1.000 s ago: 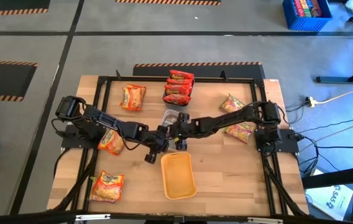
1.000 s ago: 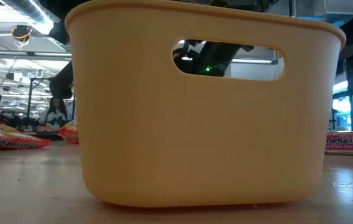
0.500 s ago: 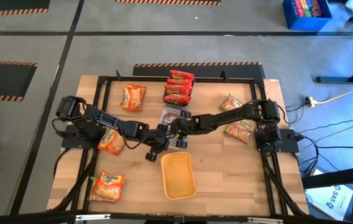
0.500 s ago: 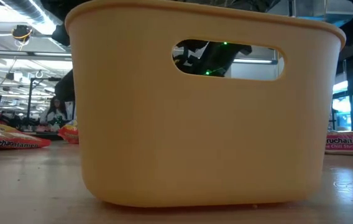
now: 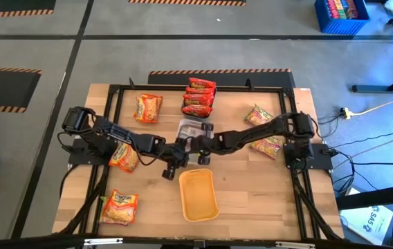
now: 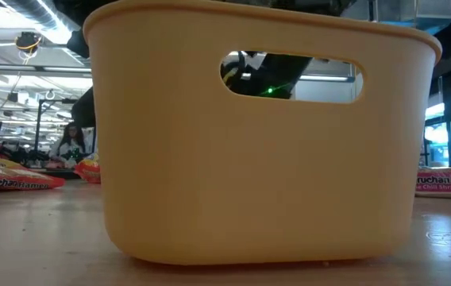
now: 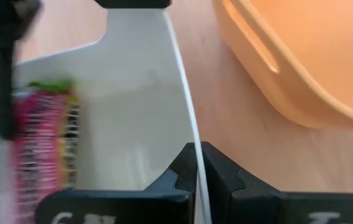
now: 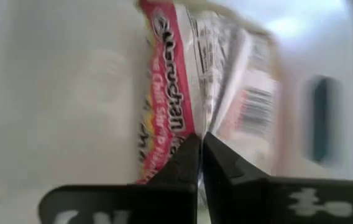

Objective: Sort Maruchan noodles
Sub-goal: Put the green noodle pack into the white bin

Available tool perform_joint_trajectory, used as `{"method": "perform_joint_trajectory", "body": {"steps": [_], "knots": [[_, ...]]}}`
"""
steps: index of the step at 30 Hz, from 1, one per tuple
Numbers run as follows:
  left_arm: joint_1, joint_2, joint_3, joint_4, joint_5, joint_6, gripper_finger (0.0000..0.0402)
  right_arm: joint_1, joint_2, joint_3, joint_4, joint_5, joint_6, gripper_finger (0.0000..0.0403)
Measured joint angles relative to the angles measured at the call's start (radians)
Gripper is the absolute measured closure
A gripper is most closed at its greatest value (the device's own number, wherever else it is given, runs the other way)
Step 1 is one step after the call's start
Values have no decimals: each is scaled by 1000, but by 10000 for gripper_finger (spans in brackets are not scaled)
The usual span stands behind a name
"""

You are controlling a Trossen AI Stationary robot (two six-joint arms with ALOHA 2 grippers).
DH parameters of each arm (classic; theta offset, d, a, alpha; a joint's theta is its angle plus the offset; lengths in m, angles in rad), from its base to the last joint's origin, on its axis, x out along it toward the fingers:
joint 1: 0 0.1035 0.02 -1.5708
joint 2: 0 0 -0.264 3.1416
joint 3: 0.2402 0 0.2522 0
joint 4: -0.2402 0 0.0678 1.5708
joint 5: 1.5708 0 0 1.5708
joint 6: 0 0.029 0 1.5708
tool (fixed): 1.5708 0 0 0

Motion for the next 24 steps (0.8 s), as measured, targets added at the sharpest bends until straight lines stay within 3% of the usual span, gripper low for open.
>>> {"method": "perform_joint_trajectory", "body": {"steps": [3, 8, 12, 24], "knots": [[0, -1, 1, 4, -12, -6, 395, 16, -29, 0, -2, 139, -50, 402], [0, -5, 5, 20, -21, -15, 394, 20, -72, -1, -12, 254, -95, 402], [-14, -5, 10, 37, 92, 6, 395, -16, -84, -1, -25, 360, -105, 402], [-3, -4, 5, 39, -27, -2, 382, -30, -161, 1, -170, 231, 15, 403]]}}
